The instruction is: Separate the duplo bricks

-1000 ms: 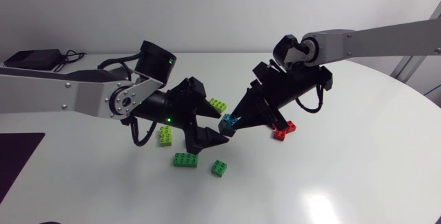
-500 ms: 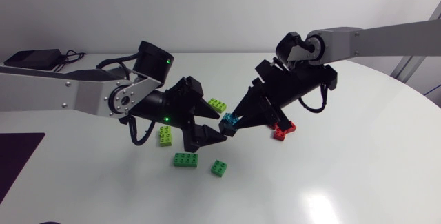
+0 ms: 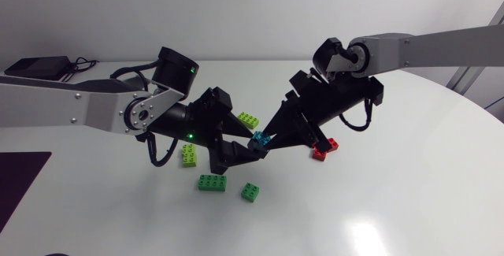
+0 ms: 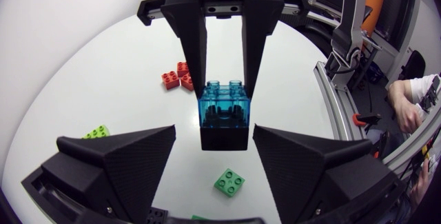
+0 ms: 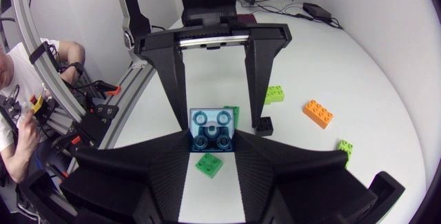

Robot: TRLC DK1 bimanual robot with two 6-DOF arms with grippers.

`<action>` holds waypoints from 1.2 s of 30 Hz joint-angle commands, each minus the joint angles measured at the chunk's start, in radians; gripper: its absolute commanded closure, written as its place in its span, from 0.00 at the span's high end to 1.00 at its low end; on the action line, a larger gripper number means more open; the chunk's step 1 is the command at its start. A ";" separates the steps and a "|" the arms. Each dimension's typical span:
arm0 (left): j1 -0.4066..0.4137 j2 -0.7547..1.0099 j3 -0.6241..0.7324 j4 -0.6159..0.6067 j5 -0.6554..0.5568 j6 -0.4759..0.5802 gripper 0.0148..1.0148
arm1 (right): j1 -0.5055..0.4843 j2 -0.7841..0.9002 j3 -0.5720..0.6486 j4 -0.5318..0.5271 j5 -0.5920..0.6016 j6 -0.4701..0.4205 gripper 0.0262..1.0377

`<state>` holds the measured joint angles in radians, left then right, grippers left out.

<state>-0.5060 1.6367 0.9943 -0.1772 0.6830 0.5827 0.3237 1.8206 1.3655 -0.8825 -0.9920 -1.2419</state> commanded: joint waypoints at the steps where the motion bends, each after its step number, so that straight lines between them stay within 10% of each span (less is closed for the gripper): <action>1: 0.000 0.026 0.018 -0.002 0.016 -0.015 0.67 | 0.008 -0.026 -0.031 0.007 -0.010 0.009 0.24; 11: 0.003 0.040 0.029 0.002 0.041 -0.044 0.35 | 0.011 -0.037 -0.043 0.014 -0.010 0.015 0.24; 36: -0.008 0.037 -0.006 0.004 0.061 -0.015 0.33 | 0.012 -0.086 -0.068 0.105 -0.010 0.108 0.24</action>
<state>-0.5064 1.6520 0.9943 -0.1719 0.7528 0.5575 0.3283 1.7386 1.2850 -0.7753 -0.9726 -1.1633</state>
